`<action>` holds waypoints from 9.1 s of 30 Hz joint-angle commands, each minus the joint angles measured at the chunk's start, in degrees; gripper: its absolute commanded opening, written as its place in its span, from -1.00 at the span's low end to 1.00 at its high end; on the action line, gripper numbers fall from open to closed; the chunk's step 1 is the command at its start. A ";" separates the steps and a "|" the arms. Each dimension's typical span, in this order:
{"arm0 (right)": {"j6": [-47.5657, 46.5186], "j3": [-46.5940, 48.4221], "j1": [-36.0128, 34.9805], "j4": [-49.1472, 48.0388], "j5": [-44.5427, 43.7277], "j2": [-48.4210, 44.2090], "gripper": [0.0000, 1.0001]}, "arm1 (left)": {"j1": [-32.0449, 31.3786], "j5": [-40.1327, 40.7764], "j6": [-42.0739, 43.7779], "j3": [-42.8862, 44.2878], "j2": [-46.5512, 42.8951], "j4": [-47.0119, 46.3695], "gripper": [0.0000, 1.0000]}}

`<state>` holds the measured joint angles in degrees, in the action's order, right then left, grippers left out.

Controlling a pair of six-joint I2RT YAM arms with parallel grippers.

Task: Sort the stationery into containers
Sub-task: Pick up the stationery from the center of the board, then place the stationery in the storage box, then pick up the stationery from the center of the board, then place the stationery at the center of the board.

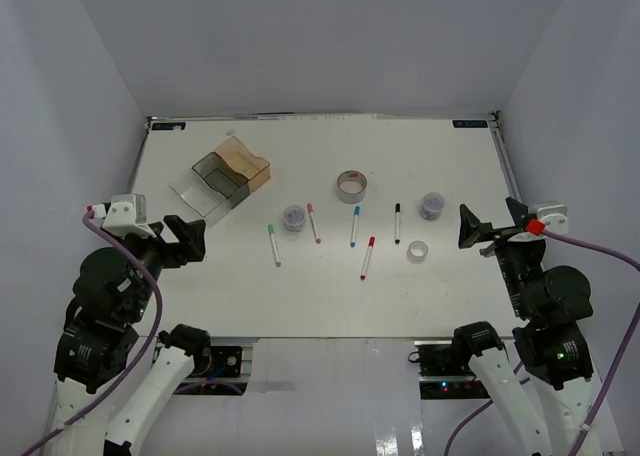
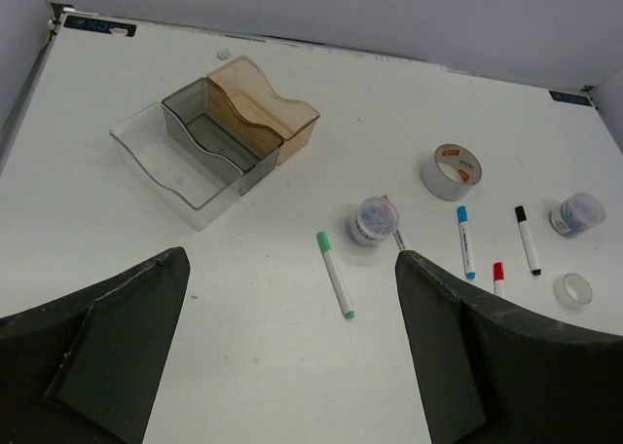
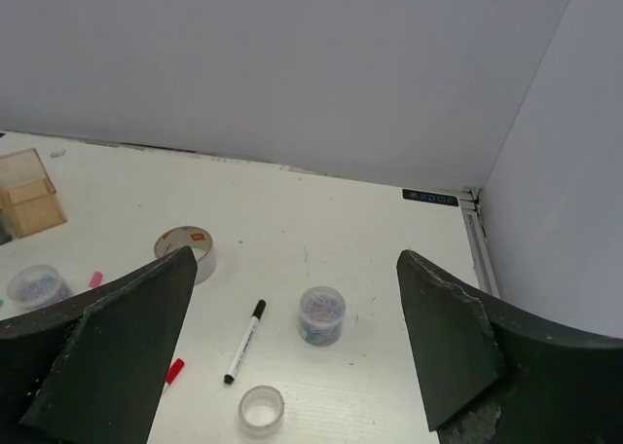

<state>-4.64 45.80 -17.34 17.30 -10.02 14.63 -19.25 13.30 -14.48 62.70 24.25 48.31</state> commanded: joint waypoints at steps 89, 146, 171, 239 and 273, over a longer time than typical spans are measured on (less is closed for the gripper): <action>6.58 -14.34 -0.15 -2.53 9.23 7.34 0.80 | -1.86 2.70 2.35 32.82 78.84 -17.47 -0.05; 7.28 -15.13 -0.15 -1.30 12.75 6.46 0.80 | 13.53 -3.28 -2.83 51.21 103.72 -15.97 0.56; 22.22 -0.28 -0.15 2.30 -12.55 42.73 0.80 | 11.25 -18.04 -1.87 19.98 61.06 -15.09 0.96; 3.85 33.56 -38.02 -12.38 0.27 94.17 0.04 | 7.73 -19.45 -2.57 -28.42 25.14 -30.56 0.96; 8.07 8.28 -37.59 0.36 -19.94 51.15 0.80 | -5.18 -14.45 -6.09 -12.61 42.97 -26.69 0.96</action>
<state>1.15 58.78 -55.88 13.63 -23.09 71.77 -20.43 -4.73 -19.66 46.48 63.46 20.93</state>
